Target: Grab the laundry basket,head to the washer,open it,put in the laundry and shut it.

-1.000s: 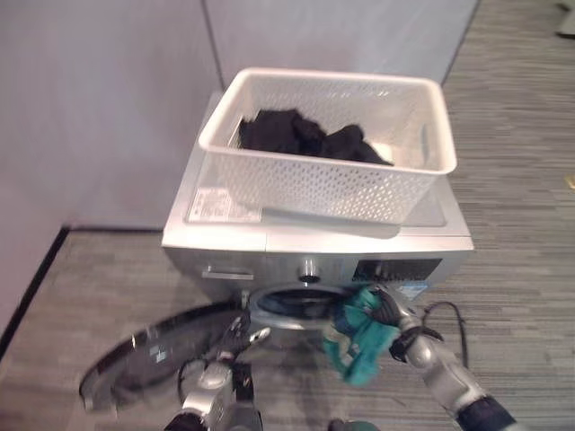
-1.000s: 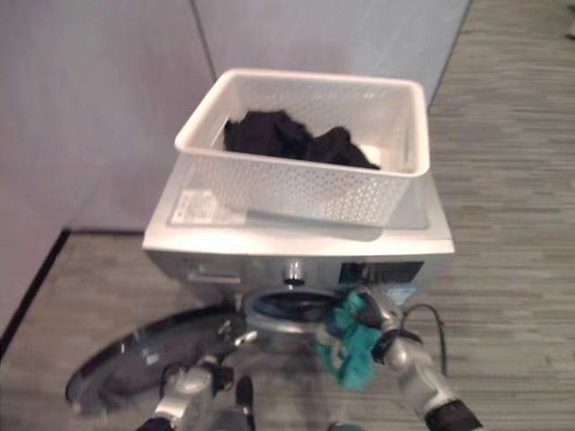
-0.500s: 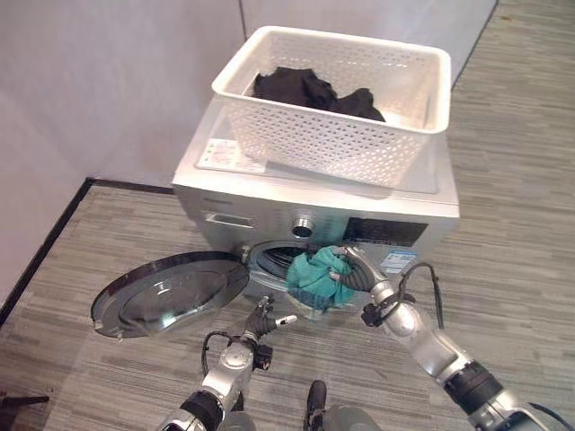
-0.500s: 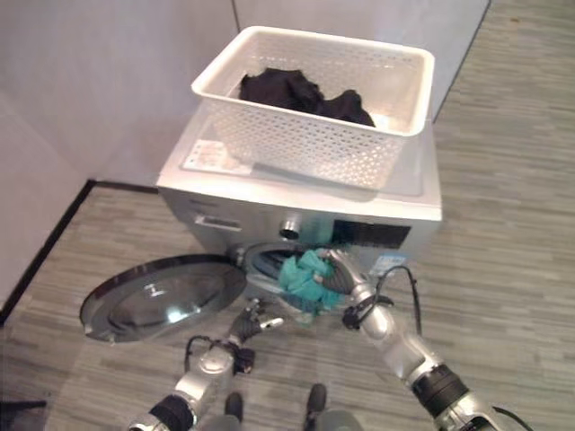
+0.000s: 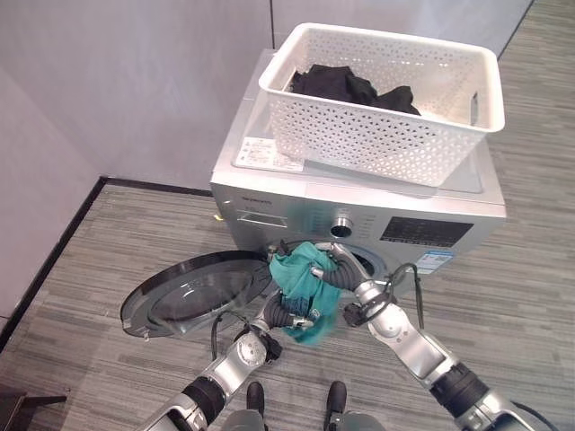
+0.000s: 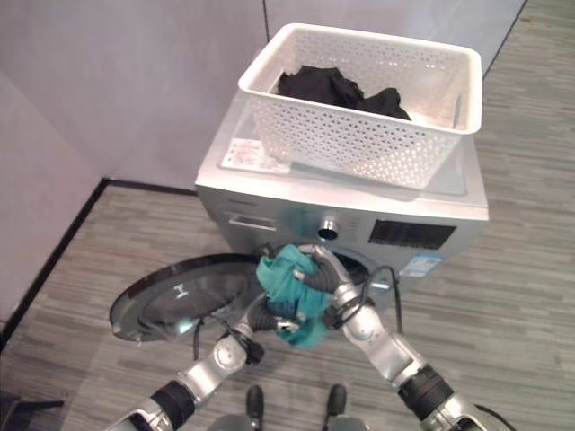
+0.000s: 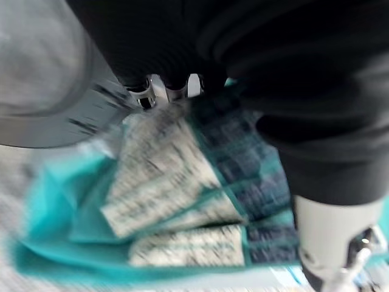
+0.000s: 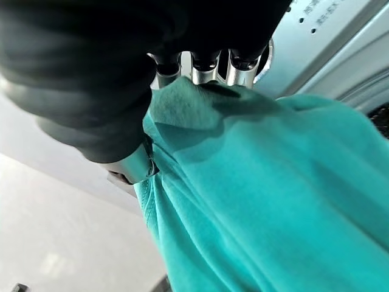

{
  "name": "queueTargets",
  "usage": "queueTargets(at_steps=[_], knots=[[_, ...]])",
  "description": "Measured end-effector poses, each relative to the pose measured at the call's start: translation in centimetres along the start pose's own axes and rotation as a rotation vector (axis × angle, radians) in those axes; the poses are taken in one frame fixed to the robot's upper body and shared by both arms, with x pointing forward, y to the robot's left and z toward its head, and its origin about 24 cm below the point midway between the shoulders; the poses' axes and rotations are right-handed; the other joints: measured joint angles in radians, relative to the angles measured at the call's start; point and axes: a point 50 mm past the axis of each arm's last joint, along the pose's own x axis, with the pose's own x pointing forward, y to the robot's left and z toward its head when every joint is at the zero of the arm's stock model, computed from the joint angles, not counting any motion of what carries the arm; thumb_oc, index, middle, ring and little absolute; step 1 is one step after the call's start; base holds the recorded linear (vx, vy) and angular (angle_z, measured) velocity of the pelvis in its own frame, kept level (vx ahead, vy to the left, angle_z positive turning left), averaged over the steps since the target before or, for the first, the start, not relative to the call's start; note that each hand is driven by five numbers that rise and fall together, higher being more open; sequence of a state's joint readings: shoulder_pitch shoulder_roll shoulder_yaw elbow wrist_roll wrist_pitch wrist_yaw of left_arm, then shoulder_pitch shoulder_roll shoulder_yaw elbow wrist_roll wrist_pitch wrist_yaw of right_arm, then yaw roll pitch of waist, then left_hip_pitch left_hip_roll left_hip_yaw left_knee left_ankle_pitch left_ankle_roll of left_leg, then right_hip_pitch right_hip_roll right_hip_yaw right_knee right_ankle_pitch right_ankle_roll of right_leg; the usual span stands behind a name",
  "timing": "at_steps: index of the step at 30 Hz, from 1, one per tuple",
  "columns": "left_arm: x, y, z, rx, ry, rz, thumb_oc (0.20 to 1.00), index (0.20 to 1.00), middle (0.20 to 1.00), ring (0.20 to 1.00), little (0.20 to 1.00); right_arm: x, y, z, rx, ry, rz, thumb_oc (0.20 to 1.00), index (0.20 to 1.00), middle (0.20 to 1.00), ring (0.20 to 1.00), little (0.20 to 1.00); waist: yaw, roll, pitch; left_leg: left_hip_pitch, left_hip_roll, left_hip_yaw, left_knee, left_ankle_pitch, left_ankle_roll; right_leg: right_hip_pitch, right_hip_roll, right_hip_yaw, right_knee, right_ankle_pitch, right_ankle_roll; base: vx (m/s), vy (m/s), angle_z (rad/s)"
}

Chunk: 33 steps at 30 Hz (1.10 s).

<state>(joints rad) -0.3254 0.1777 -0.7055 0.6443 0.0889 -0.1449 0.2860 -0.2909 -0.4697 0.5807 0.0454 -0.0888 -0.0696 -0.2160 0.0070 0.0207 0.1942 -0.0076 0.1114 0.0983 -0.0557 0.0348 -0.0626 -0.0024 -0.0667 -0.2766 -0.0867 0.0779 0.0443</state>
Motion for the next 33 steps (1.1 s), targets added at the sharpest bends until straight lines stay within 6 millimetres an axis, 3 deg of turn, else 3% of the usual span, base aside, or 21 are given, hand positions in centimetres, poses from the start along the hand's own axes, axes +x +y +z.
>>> queueTargets(at_steps=[7, 11, 19, 24, 25, 27, 28, 33], knots=[[1.5, 1.2, 3.1, 0.094, -0.15, 0.018, 1.0, 1.0, 1.0, 1.0, 1.0, 1.2, -1.0, 2.3, 0.089, -0.109, -0.028, 0.2, 0.2, 0.2, 0.2, 0.2, -0.021, -0.022, 0.004, 0.0, 0.003, 0.014, -0.018, 0.005, -0.008, -0.02, 0.003, 0.022, 0.0, 0.003, 0.002, -0.06, 0.029, -0.1], [2.0, 1.4, 4.5, 0.078, -0.202, 0.022, 1.0, 1.0, 1.0, 1.0, 1.0, 1.6, -1.3, 3.0, 0.114, -0.135, -0.042, 0.2, 0.2, 0.2, 0.2, 0.2, -0.025, -0.051, 0.016, -0.032, 0.002, 0.019, -0.016, 0.011, -0.008, -0.056, 0.003, 0.027, 0.0, 0.013, -0.001, -0.06, 0.011, -0.04], [2.5, 1.9, 5.6, 0.046, -0.232, 0.062, 1.0, 1.0, 1.0, 1.0, 1.0, 2.7, -2.1, 4.4, 0.105, -0.192, -0.088, 0.2, 0.2, 0.2, 0.2, 0.2, -0.025, -0.103, 0.051, -0.064, 0.004, 0.047, -0.019, 0.013, -0.008, -0.104, 0.007, 0.051, 0.0, 0.02, -0.003, -0.06, -0.004, -0.09], [2.9, 2.3, 6.3, -0.06, -0.222, 0.124, 1.0, 1.0, 1.0, 1.0, 1.0, 2.9, -1.6, 4.7, 0.147, -0.194, -0.088, 0.2, 0.2, 0.2, 0.2, 0.2, -0.025, -0.106, 0.069, -0.063, 0.005, 0.05, -0.02, 0.013, -0.008, -0.104, 0.008, 0.051, 0.0, 0.02, -0.003, 0.0, -0.002, -0.01], [3.0, 2.5, 6.4, -0.069, -0.223, 0.135, 0.953, 0.953, 0.953, 0.953, 0.953, 3.0, -1.6, 4.8, 0.148, -0.197, -0.087, 0.2, 0.2, 0.2, 0.2, 0.2, -0.026, -0.107, 0.074, -0.062, 0.006, 0.05, -0.02, 0.013, -0.008, -0.104, 0.009, 0.051, 0.0, 0.02, -0.003, 0.0, 0.0, 0.0], [3.0, 2.8, 6.4, -0.101, -0.214, 0.151, 0.953, 0.953, 0.953, 0.953, 0.953, 3.0, -1.6, 4.8, 0.158, -0.197, -0.086, 0.2, 0.2, 0.2, 0.2, 0.2, -0.025, -0.108, 0.078, -0.062, 0.007, 0.05, -0.02, 0.013, -0.008, -0.104, 0.01, 0.053, 0.0, 0.021, -0.004, 0.0, 0.0, 0.0], [3.1, 3.0, 6.3, -0.127, -0.206, 0.169, 0.2, 0.2, 0.2, 0.2, 0.2, 3.0, -1.6, 4.9, 0.169, -0.195, -0.084, 0.2, 0.2, 0.2, 0.2, 0.2, -0.025, -0.109, 0.078, -0.062, 0.007, 0.051, -0.02, 0.013, -0.009, -0.104, 0.011, 0.055, 0.0, 0.021, -0.004, 0.0, 0.0, 0.0], [3.2, 4.0, 6.1, -0.227, -0.177, 0.217, 0.2, 0.2, 0.2, 0.2, 0.2, 3.0, -0.6, 5.1, 0.178, -0.199, -0.037, 0.2, 0.2, 0.2, 0.2, 0.2, -0.024, -0.114, 0.081, -0.061, 0.012, 0.053, -0.02, 0.013, -0.009, -0.104, 0.017, 0.06, 0.0, 0.023, -0.007, 0.0, 0.0, -0.01]])
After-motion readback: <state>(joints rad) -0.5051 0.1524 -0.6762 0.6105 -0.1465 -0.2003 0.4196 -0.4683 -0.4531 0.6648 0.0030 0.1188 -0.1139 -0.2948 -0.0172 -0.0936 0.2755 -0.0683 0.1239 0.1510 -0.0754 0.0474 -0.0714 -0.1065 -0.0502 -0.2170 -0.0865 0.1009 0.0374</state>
